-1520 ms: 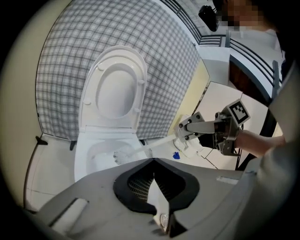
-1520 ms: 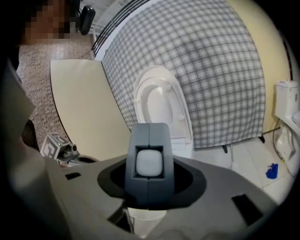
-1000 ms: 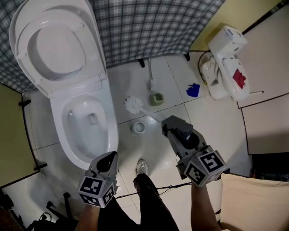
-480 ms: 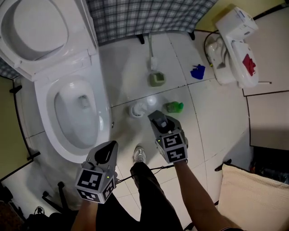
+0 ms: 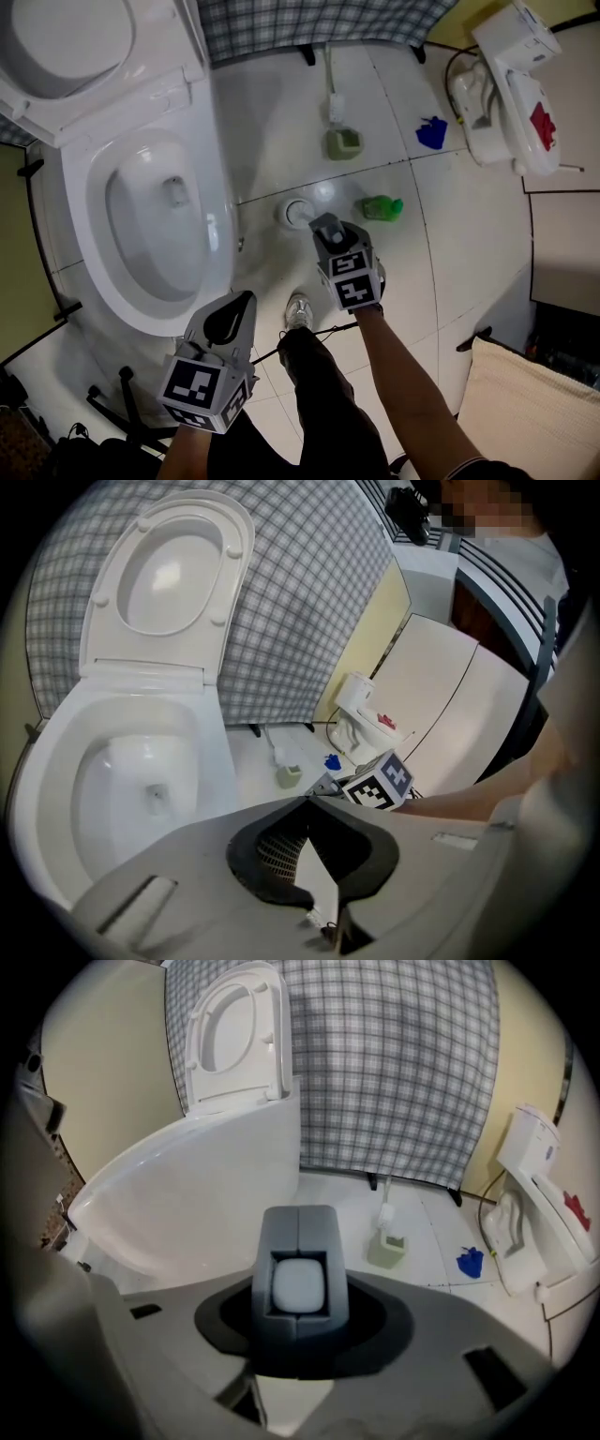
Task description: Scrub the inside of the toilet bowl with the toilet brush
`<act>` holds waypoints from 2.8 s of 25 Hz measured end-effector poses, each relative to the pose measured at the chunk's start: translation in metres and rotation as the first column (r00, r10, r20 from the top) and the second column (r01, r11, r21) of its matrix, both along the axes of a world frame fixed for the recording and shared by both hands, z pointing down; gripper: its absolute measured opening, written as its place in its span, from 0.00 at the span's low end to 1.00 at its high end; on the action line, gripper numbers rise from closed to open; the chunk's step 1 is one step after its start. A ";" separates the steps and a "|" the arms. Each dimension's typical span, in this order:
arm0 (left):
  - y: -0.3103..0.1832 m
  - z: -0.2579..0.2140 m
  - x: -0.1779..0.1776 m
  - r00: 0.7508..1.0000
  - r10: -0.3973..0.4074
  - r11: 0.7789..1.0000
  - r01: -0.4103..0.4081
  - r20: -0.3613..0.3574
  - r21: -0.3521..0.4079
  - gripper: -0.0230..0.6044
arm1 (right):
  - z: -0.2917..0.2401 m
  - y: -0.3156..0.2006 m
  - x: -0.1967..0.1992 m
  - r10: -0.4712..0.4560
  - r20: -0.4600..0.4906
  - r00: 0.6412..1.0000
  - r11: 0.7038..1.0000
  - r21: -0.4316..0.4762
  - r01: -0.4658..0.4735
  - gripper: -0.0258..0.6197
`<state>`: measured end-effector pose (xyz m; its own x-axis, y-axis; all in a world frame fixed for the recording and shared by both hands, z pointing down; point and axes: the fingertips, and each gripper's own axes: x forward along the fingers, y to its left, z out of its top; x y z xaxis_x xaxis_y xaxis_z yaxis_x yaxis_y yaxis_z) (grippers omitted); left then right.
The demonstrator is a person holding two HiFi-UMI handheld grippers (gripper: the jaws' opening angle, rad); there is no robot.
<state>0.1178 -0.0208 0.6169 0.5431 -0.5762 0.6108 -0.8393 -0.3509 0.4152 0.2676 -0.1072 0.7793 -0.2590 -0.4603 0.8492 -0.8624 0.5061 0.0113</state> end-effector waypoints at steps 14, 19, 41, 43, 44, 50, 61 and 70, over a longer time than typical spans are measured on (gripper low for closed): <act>-0.011 -0.001 -0.020 1.000 -0.024 1.000 0.024 0.002 0.015 0.03 | 0.024 -0.020 -0.011 0.045 -0.007 0.999 0.999 0.003 -0.045 0.45; -0.007 -0.012 -0.036 0.999 -0.035 0.999 0.035 0.007 0.018 0.03 | 0.003 -0.014 -0.011 0.071 -0.004 0.997 0.997 0.018 -0.071 0.45; -0.039 -0.268 -0.133 0.993 -0.110 0.932 0.114 -0.033 0.344 0.02 | -0.462 0.019 -0.195 -0.323 0.474 0.819 0.848 0.529 0.028 0.13; -0.041 -0.312 -0.141 0.993 -0.111 0.911 0.122 -0.049 0.393 0.02 | -0.504 0.024 -0.210 -0.368 0.467 0.804 0.820 0.570 0.045 0.13; -0.041 -0.332 -0.144 0.992 -0.112 0.901 0.124 -0.055 0.417 0.03 | -0.522 0.027 -0.216 -0.387 0.469 0.794 0.810 0.585 0.050 0.13; -0.026 -0.404 -0.161 0.989 -0.133 0.863 0.150 -0.069 0.483 0.03 | -0.587 0.046 -0.234 -0.429 0.487 0.760 0.788 0.613 0.053 0.04; -0.003 -0.470 -0.178 0.993 -0.113 0.833 0.116 -0.038 0.541 0.03 | -0.647 0.076 -0.254 -0.473 0.515 0.715 0.774 0.631 0.057 0.04; -0.001 -0.493 -0.186 0.992 -0.122 0.816 0.113 -0.023 0.567 0.03 | -0.671 0.076 -0.268 -0.521 0.519 0.677 0.764 0.637 0.100 0.04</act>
